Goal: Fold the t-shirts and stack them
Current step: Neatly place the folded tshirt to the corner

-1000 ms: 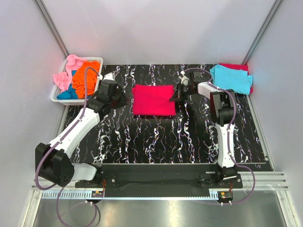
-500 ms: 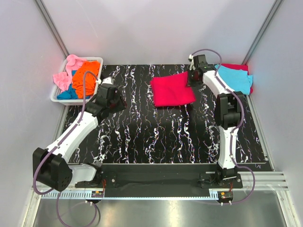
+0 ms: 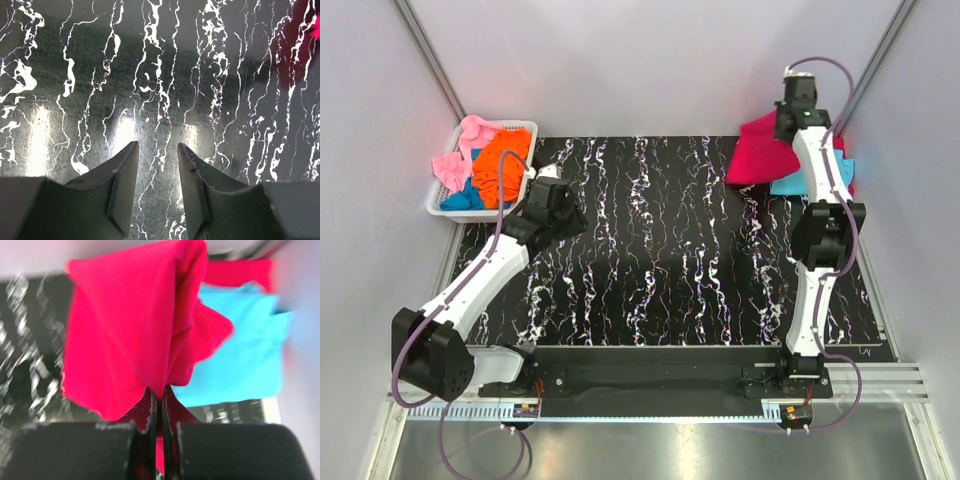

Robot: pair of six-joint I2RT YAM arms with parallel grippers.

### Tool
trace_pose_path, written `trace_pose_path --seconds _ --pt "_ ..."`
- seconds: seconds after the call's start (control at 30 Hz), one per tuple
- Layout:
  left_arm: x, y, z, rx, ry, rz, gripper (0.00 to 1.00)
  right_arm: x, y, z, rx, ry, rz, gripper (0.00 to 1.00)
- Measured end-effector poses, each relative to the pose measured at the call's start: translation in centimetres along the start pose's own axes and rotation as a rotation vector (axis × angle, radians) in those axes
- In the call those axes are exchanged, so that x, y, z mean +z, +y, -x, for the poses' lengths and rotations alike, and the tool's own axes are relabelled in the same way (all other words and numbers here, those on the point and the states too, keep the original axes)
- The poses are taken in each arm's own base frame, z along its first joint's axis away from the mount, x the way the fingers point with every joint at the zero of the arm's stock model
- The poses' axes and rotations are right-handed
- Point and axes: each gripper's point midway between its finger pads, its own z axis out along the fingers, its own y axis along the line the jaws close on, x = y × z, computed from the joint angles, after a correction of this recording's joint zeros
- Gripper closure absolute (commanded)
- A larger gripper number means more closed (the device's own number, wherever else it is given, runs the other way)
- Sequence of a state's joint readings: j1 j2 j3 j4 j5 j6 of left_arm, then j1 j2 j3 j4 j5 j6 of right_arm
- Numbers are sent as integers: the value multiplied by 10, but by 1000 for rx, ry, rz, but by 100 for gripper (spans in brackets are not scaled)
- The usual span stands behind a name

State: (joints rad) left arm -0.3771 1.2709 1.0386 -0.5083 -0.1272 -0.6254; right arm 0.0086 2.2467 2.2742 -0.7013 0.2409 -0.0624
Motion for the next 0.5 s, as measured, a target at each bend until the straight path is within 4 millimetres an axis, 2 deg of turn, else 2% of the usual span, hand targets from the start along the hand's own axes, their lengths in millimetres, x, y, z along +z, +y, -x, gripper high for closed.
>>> trace_pose_path --seconds 0.13,0.23,0.37,0.5 --pt "4 2 -3 3 14 10 59 1 -53 23 54 -53 -104 100" --pt "9 4 -7 10 28 20 59 11 -84 24 86 -53 -163 100" --pt "17 7 -13 17 55 39 59 32 -122 1 114 3 -251 100" --pt "28 11 -21 22 90 63 59 55 -140 -32 152 76 -334 100"
